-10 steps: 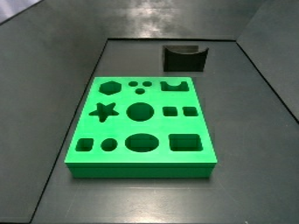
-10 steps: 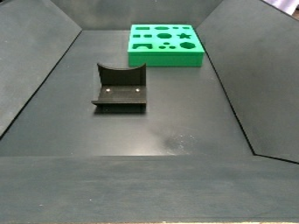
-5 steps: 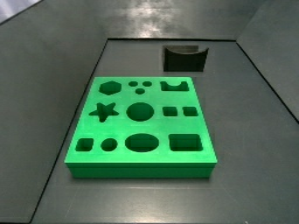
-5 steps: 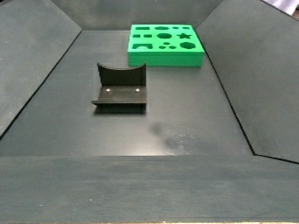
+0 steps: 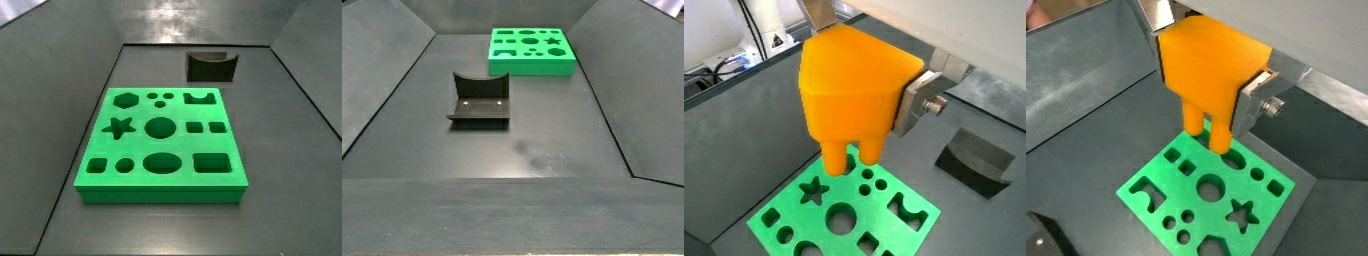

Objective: Pick up the 3 prong object. Move up. Move to above the board. Insert the 3 prong object.
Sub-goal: Insert the 3 prong object.

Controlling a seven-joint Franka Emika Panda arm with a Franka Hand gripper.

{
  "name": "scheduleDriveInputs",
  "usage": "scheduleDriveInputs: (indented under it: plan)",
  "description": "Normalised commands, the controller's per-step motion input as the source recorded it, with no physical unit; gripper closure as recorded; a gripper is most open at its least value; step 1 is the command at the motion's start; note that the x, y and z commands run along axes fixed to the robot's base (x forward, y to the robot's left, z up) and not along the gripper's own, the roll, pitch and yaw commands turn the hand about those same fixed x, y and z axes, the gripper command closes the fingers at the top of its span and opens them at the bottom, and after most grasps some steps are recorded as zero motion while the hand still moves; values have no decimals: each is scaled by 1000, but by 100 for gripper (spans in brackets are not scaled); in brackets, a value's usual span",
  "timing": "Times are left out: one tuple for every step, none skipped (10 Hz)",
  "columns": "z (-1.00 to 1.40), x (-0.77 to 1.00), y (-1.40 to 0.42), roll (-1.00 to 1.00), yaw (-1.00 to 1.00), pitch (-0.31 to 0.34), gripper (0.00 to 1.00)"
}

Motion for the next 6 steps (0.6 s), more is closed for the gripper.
scheduleDriveInputs:
  plan:
    - [0,0,31,0,0,0,100]
    - [-283,11,500,103,214,0,100]
    - [-457,66,660,114,214,0,100]
    - [-497,3,674,119,183,-26,100]
    - [-517,60,611,126,134,-39,100]
    - [-534,109,543,126,46,-44,100]
